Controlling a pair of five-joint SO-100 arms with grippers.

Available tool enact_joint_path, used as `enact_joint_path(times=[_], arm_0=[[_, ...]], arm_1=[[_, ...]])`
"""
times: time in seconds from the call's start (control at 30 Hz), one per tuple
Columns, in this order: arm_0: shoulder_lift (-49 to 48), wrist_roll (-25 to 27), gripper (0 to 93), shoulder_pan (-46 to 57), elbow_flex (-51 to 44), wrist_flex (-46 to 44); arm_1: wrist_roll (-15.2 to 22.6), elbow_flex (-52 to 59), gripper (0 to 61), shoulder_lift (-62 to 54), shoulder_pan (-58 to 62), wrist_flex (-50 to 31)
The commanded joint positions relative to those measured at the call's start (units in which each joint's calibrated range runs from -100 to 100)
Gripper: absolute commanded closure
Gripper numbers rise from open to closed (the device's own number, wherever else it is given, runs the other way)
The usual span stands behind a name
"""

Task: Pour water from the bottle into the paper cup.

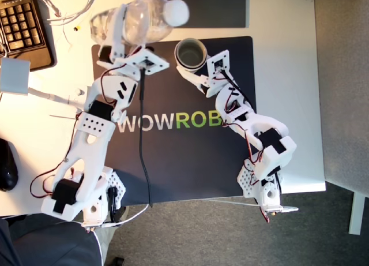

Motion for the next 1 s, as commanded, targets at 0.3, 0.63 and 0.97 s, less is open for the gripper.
enact_joint_path(times=[0.3, 0.63, 0.97], arm_0=[[-8.4, -21.0, 92.7, 1.5, -38.2, 34.7], [-8.7, -30.2, 92.7, 1.5, -40.9, 46.4], [-8.8, -35.4, 92.7, 1.5, -38.3, 53.0]], arm_1=[[0.6, 12.8, 61.2, -32.9, 1.9, 0.4], [1.5, 31.5, 61.2, -42.9, 2.8, -2.9], [6.1, 39.8, 61.2, -41.0, -5.4, -4.6]])
